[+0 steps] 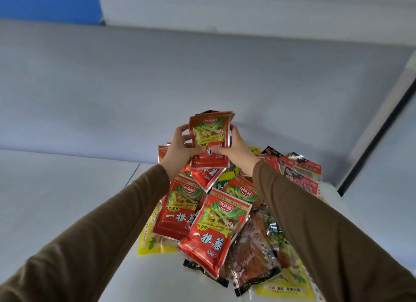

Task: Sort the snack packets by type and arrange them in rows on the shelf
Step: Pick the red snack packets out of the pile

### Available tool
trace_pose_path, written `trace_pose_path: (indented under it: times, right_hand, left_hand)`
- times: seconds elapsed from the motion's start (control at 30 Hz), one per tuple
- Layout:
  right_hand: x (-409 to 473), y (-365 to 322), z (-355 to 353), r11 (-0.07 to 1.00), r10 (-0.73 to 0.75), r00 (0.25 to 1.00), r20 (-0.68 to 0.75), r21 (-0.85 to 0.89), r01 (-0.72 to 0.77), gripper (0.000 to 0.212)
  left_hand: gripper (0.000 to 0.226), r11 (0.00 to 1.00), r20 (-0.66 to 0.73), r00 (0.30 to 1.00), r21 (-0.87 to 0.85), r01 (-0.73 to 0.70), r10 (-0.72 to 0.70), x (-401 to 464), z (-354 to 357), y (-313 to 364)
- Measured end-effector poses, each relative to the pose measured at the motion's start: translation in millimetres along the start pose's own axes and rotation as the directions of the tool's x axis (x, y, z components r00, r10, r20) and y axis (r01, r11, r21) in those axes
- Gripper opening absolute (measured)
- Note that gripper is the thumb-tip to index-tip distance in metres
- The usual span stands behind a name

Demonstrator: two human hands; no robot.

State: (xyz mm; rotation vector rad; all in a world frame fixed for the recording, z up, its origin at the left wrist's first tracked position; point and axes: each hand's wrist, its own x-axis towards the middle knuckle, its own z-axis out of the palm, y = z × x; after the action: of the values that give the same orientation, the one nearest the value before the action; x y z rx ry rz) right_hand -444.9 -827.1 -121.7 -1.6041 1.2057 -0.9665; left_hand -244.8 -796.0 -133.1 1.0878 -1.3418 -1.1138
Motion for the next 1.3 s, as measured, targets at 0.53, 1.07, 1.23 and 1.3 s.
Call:
trace_pose_path:
  times: [0.53, 1.07, 1.23, 1.3]
  right_hand:
    - [4.5, -64.5, -11.8, 0.991, 0.133, 0.951, 0.279, -0.022, -0.133, 0.062]
    - [-39.3, 52.0, -94.1, 0.543, 0.102, 0.990, 0.096, -0.839, 0.025, 0.060]
    - [-42.1, 32.0, -87.5, 0.742, -0.184, 0.973, -0.138, -0.669, 0.046, 0.040]
    - [-46.4, 8.0, -75.0, 0.878, -0.224, 0.960, -0.166, -0.462, 0.124, 0.033]
  left_hand:
    - [0.072, 0.877, 0.168, 0.941, -0.345, 0.334, -0.293, -2.5, -6.4, 22.6]
    - [0.052, 0.847, 0.141, 0.893, -0.283, 0.449, -0.426, -20.6, -27.3, -10.2]
    - [0.057, 0.836, 0.170, 0.876, -0.261, 0.482, -0.452, -28.1, -34.6, -11.0]
    - [0.060, 0.831, 0.197, 0.867, -0.254, 0.496, -0.457, -30.8, -35.3, -9.7]
